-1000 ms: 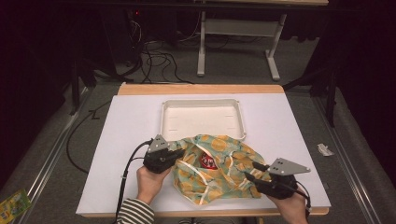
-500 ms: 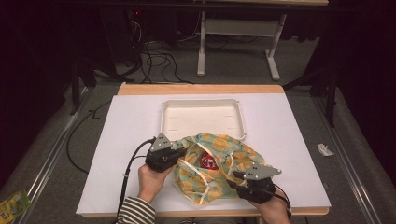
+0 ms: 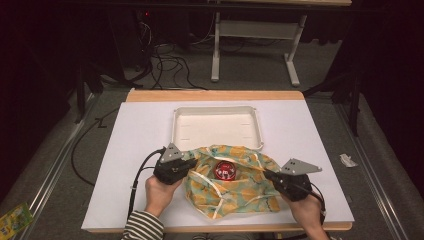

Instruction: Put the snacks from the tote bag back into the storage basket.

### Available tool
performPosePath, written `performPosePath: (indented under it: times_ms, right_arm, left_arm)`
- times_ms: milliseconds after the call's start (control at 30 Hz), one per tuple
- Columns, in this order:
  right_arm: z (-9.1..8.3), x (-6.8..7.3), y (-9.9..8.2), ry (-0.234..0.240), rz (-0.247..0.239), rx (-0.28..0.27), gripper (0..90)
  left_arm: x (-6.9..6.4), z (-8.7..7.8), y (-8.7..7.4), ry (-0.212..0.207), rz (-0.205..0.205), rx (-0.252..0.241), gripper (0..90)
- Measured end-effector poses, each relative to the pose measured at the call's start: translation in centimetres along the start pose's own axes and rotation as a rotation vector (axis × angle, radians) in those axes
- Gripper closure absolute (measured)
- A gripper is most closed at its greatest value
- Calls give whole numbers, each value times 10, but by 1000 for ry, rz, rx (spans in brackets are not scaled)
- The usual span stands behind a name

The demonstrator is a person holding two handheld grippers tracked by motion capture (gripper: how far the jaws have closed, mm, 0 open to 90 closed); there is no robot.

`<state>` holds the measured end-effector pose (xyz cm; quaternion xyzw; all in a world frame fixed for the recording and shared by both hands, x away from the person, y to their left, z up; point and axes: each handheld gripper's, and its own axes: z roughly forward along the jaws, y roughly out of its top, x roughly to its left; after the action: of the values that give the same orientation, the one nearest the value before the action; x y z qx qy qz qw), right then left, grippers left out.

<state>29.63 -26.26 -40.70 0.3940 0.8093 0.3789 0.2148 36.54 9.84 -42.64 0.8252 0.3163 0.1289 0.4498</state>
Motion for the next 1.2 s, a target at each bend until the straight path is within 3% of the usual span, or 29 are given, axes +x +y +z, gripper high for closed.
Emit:
performPosePath:
  times_ms: [133, 267, 367, 533, 633, 733, 800, 933, 1067, 1133, 1200]
  right_arm:
    - [13, -21, 0, -30, 38, 47, 900]
    - [19, -28, -1, -61, 20, 94, 900]
    - [28, -38, -1, -75, 45, 110, 900]
    - [50, -48, -9, -109, 37, 210, 900]
    - [56, -47, -13, -104, 34, 207, 900]
    - [62, -49, -13, -98, 45, 205, 900]
    - [65, -50, -14, -115, 33, 218, 900]
    - [69, -53, -17, -92, 61, 229, 900]
    - [69, -53, -18, -92, 52, 236, 900]
    - [68, -51, -21, -93, 44, 239, 900]
    - [64, -47, -26, -102, 44, 223, 900]
  left_arm:
    - [1, 6, -12, 21, -20, 22, 830]
    - [-2, 8, -17, 32, -38, 26, 761]
    - [-1, 14, -17, 48, -44, 69, 707]
    - [-2, 18, -23, 91, -41, 120, 677]
    - [0, 23, -26, 97, -26, 162, 692]
    - [5, 23, -26, 98, -53, 172, 712]
    - [8, 23, -28, 113, -45, 205, 724]
    - [10, 25, -35, 92, -51, 240, 767]
    - [13, 26, -35, 79, -65, 241, 790]
    - [12, 24, -35, 110, -49, 228, 779]
    - [10, 20, -34, 127, -69, 189, 742]
